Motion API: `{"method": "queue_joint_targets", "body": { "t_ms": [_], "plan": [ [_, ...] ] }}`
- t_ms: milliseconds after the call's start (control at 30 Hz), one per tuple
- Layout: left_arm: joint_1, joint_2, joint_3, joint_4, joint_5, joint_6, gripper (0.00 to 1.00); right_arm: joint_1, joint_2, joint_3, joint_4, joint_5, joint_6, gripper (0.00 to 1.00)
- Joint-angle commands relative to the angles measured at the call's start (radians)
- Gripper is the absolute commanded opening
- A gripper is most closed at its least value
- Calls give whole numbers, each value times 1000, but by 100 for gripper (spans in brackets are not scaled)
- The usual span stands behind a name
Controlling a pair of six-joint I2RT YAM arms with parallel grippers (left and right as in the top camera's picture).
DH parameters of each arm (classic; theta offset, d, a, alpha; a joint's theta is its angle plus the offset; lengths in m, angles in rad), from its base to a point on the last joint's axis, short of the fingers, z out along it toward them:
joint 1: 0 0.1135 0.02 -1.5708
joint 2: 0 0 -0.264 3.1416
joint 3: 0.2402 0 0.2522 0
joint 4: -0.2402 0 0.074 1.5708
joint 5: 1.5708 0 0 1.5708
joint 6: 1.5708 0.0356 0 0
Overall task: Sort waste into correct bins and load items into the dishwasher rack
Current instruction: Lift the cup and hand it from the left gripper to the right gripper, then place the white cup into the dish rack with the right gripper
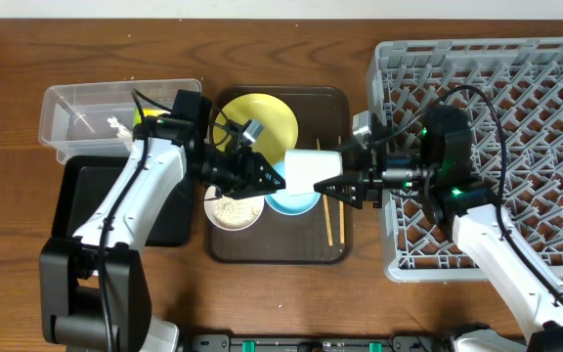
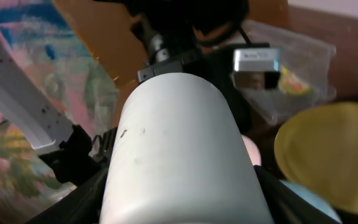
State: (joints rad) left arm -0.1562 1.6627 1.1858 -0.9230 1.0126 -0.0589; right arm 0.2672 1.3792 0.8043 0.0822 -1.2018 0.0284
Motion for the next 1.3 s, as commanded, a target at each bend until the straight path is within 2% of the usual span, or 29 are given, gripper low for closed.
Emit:
{"method": "queue_joint_targets", "body": {
  "t_ms": [0,167,233,467,733,933,1167,1267],
  "plan": [
    [42,-2,10,-3,-163,-10,33,8,0,18,-44,88,40,20],
    [129,-56,13,-11,-212,-28,33,8,0,18,-87,179,72,4],
    [156,-91,13,-14,-243,-28,34,8,-2,18,-105,236,72,1],
    [173,-209,13,-23,-364,-28,34,8,-49,31,-203,415,106,1],
    [173,-246,13,-22,-378,-28,34,1,-135,190,-600,790,105,1],
    [173,-246,13,-22,-378,-28,34,-20,-138,356,-830,895,80,1],
    [173,-246,13,-23,-378,-28,34,-47,-138,435,-908,1213,99,1],
    [173,-246,13,-23,-378,-28,34,-75,-138,446,-912,1243,98,1]
  ]
}}
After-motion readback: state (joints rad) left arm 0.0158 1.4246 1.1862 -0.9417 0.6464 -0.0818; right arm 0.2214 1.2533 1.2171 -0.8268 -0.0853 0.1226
